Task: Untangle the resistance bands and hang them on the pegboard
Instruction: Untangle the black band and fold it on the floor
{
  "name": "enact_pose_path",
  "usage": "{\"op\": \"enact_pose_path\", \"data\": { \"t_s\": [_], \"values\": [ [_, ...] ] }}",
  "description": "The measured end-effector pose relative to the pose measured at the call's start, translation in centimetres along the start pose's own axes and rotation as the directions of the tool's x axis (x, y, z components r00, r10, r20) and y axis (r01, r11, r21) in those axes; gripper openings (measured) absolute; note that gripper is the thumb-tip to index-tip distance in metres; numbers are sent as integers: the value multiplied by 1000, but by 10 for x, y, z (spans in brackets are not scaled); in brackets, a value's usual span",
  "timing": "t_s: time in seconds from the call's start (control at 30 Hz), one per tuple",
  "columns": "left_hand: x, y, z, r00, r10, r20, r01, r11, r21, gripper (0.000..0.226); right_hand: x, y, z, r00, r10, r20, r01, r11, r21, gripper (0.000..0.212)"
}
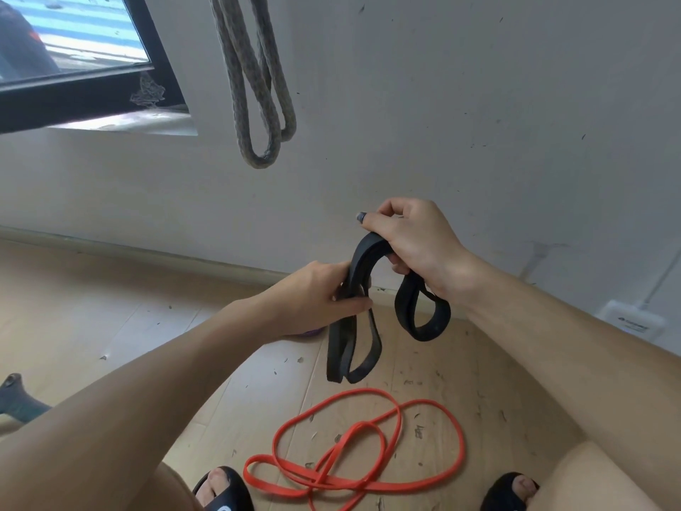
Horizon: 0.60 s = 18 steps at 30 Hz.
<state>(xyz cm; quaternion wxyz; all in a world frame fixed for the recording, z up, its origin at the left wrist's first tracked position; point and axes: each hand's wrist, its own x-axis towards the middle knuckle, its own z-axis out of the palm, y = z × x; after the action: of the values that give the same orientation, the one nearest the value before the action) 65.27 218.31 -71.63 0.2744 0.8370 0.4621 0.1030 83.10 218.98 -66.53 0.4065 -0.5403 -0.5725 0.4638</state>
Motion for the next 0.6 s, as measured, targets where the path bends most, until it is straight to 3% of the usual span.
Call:
{"op": "enact_pose_path", "data": {
  "t_s": [0.23,0.6],
  "values": [
    [-1,4,-8,1000,1,-17,2,988,157,25,0,-2,-2,1000,3,-1,-3,1000,25,26],
    [-3,7,3,999,17,28,-14,996,-89,29,-2,-1,3,999,30,17,-31,996,81,24]
  ]
}}
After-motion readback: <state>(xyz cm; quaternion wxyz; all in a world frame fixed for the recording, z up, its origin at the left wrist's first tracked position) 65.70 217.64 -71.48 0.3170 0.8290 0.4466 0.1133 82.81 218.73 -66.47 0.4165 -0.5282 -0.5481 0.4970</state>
